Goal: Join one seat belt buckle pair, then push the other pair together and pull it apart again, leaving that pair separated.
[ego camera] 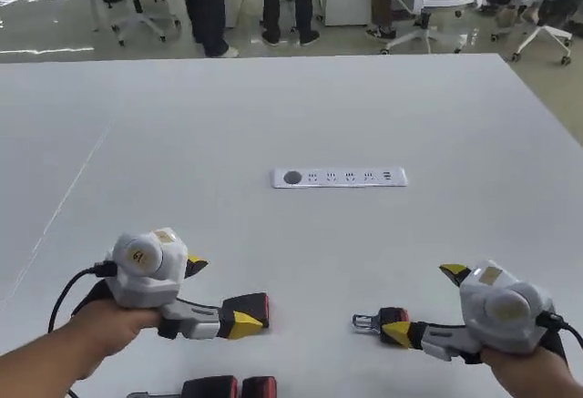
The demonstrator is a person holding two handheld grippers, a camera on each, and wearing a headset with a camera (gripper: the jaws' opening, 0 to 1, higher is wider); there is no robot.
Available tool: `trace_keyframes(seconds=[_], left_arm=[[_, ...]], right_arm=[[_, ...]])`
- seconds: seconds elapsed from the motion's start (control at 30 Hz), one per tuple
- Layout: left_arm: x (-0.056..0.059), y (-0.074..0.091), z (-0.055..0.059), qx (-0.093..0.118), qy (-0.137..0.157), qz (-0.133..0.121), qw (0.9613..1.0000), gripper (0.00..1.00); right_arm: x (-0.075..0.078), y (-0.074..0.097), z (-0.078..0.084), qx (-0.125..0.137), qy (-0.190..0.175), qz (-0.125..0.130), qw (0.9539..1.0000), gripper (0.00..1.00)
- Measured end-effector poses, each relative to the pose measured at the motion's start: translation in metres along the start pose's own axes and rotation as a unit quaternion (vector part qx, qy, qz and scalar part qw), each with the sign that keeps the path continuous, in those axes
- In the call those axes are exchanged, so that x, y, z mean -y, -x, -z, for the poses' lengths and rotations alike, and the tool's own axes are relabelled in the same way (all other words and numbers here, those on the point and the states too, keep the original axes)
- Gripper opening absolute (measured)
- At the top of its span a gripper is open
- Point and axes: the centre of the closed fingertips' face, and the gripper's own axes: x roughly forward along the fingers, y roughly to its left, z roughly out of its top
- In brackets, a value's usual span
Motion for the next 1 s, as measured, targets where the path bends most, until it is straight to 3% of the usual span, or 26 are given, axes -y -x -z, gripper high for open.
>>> trace_keyframes(seconds=[0.1, 0.17, 0.43, 0.53, 0.6, 0.7, 1.0], left_arm=[[0.002, 0.012, 0.011, -0.011, 0.01, -0.01, 0.9998, 0.99], [0.007, 0.023, 0.015, -0.005, 0.012, -0.016, 0.9998, 1.0], [0.016, 0.062, 0.023, 0.048, 0.067, -0.056, 0.9951, 1.0], [0.019, 0.076, 0.036, 0.054, 0.077, -0.064, 0.9934, 1.0], [0.015, 0.084, 0.045, 0.057, 0.083, -0.077, 0.9919, 1.0], [0.021, 0.094, 0.051, 0.072, 0.09, -0.081, 0.9901, 1.0], [0.043, 0.111, 0.08, 0.059, 0.082, -0.092, 0.9906, 1.0]], right_arm=[[-0.003, 0.008, -0.001, 0.005, -0.01, 0.009, 0.9999, 0.86], [-0.008, 0.014, -0.003, 0.012, -0.016, 0.012, 0.9997, 0.86], [-0.03, 0.038, 0.009, 0.016, -0.032, 0.022, 0.9991, 0.87], [-0.037, 0.047, 0.013, 0.02, -0.032, 0.024, 0.999, 0.87], [-0.043, 0.051, 0.017, 0.014, -0.027, 0.023, 0.9993, 0.88], [-0.048, 0.06, 0.021, 0.018, -0.031, 0.023, 0.9991, 0.88], [-0.055, 0.082, 0.027, 0.028, -0.047, 0.039, 0.9978, 0.88]])
